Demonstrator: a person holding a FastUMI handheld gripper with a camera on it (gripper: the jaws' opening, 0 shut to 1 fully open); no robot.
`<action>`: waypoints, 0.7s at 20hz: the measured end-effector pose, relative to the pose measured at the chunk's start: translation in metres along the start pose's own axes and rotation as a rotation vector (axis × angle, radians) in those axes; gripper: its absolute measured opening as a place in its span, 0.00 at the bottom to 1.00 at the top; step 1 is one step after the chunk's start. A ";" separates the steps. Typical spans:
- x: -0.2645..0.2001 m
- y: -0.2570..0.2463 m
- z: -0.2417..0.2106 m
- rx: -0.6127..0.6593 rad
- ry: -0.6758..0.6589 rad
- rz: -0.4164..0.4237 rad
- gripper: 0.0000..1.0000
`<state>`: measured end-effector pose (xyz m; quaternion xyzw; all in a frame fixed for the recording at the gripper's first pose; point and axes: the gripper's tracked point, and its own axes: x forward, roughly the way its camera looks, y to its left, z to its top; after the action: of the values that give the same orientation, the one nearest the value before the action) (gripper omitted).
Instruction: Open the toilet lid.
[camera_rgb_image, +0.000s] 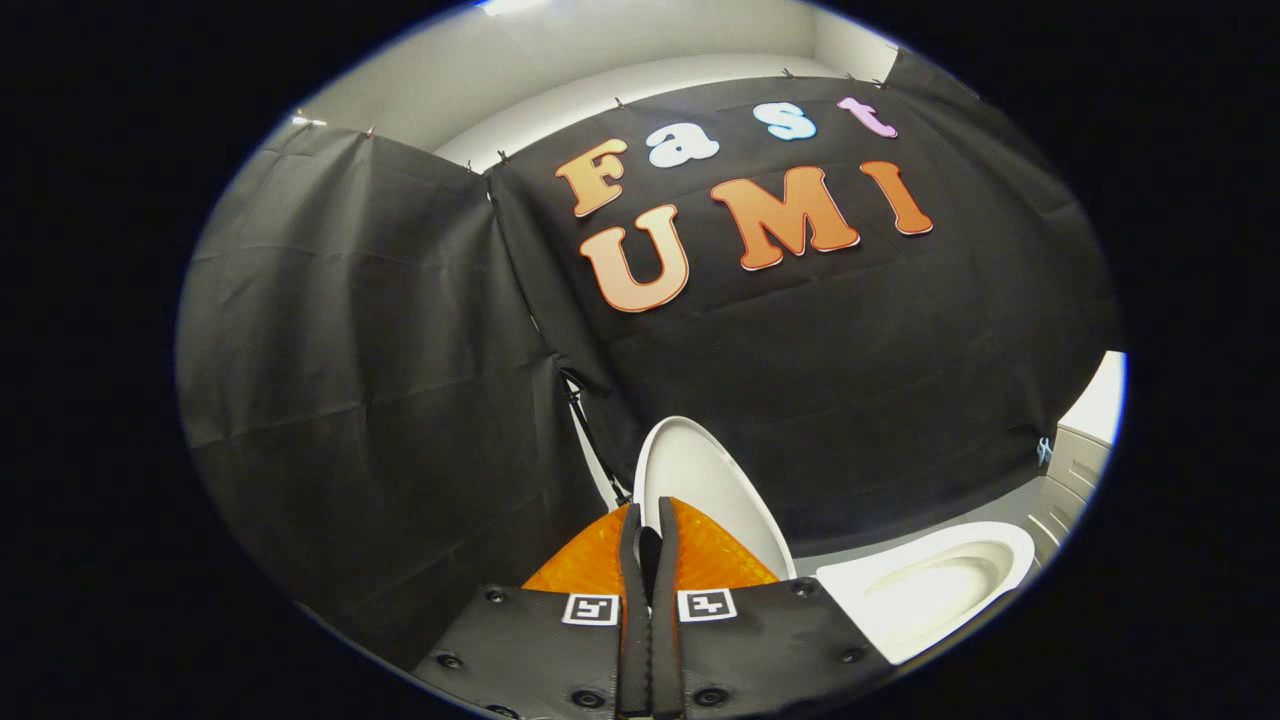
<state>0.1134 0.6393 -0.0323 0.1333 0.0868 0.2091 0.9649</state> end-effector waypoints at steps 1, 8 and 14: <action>-0.002 -0.004 0.003 -0.013 -0.015 -0.023 0.09; -0.004 -0.004 0.004 0.032 0.003 0.002 0.22; -0.015 -0.017 0.007 0.043 0.020 0.020 0.69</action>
<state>0.1078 0.6169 -0.0293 0.1526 0.0997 0.2182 0.9587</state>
